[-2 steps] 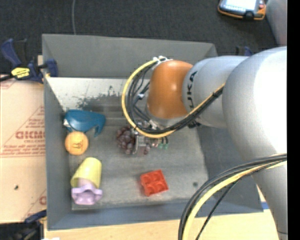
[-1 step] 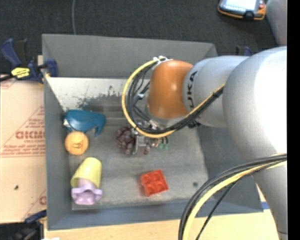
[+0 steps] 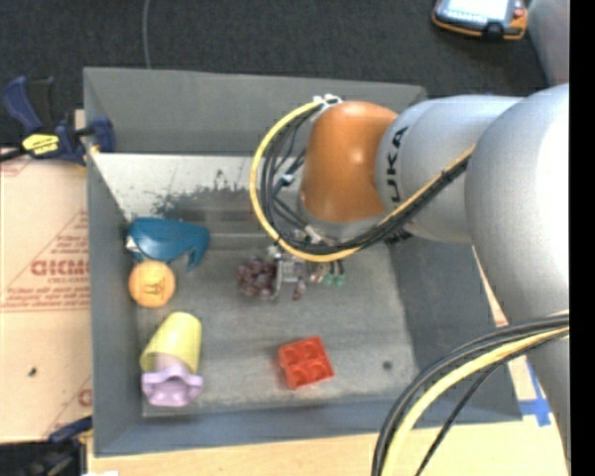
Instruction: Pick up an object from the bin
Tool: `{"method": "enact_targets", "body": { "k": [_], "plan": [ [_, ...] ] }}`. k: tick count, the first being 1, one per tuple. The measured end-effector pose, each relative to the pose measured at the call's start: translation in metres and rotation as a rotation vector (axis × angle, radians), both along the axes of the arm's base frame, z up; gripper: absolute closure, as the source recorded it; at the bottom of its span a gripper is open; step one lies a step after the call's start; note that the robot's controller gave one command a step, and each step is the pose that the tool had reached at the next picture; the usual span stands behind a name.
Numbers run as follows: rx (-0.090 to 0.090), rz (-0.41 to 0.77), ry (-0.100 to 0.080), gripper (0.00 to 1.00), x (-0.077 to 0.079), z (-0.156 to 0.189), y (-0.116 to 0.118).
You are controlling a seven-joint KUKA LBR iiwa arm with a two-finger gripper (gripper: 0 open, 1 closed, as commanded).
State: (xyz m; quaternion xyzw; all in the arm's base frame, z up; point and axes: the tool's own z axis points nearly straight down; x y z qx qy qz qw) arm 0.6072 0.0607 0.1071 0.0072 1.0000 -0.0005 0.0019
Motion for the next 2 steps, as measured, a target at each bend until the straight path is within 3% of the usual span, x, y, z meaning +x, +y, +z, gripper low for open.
{"method": "enact_targets", "body": {
  "k": [2],
  "plan": [
    [0.001,0.001,-0.008,1.0,0.002,0.047,0.0]
  ]
}}
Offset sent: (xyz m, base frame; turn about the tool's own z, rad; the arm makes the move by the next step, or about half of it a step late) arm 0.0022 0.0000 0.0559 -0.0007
